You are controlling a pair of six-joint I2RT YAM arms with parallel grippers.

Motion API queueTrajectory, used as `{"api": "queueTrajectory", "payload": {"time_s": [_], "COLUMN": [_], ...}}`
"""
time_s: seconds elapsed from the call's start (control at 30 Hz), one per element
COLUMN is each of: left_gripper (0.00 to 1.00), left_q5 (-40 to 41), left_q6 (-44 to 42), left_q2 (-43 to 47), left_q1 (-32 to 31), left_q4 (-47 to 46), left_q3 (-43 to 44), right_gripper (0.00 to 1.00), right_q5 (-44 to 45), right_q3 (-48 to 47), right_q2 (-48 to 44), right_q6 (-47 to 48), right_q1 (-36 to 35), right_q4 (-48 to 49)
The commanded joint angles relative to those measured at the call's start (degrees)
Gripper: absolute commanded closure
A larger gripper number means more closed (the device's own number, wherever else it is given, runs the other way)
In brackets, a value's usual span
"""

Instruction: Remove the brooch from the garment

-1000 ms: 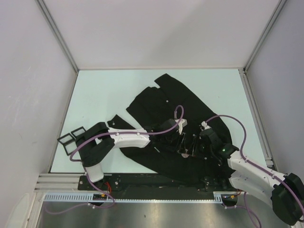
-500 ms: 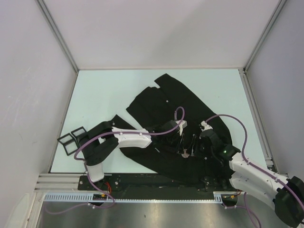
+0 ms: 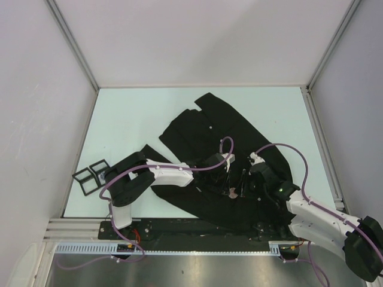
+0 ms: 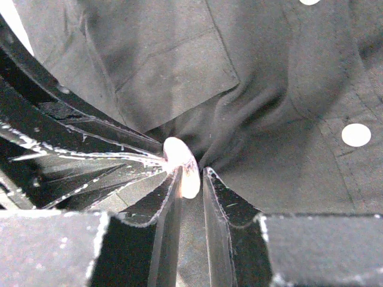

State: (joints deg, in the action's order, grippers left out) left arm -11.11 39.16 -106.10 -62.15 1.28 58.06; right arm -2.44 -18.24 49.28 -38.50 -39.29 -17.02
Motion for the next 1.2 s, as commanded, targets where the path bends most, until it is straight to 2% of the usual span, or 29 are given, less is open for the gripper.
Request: {"api": "queueTrajectory", "payload": {"time_s": [0.0,0.3,0.53,0.63,0.67,0.83,0.93,1.17], "left_gripper": [0.80,0.81,0.79,0.69,0.63,0.49,0.43,0.42], "left_q5": [0.74,0.30,-0.05,-0.84,-0.93,-0.22,1.00,-1.89], "left_q6": [0.66,0.74,1.80,2.50,2.59,2.24,2.59,4.17], "left_q2": [-1.04,-1.74,1.33,3.88,4.58,9.60,11.62,12.67], "left_q1": [-0.43,-0.43,0.10,1.06,1.33,1.94,2.38,5.63], "left_q4": [-0.58,-0.84,-1.10,-2.58,-2.42,-1.63,-0.22,-4.09], "left_q3": [0.47,0.65,-1.19,-2.69,-3.04,-4.01,-5.06,-9.89], "right_gripper": [0.76,0.78,1.00,1.00,1.00,1.00,1.00,1.00], "right_q5": [0.15,-1.61,2.43,7.08,10.40,19.21,28.50,34.60], "right_q3": [-1.62,-1.71,-1.71,-2.41,-3.02,-6.45,-9.26,-13.83], "right_q2": [-0.06,-0.32,-1.64,-0.50,-0.06,1.69,4.41,14.86], "right_q6": [2.20,3.09,2.73,1.42,0.98,-2.10,-4.82,-7.11], "right_q1": [-1.05,-4.04,-6.41,-6.94,-7.29,-13.96,-18.53,-25.92], "right_q4": [3.13,6.47,3.22,0.42,-0.81,-6.18,-10.22,-11.29]}}
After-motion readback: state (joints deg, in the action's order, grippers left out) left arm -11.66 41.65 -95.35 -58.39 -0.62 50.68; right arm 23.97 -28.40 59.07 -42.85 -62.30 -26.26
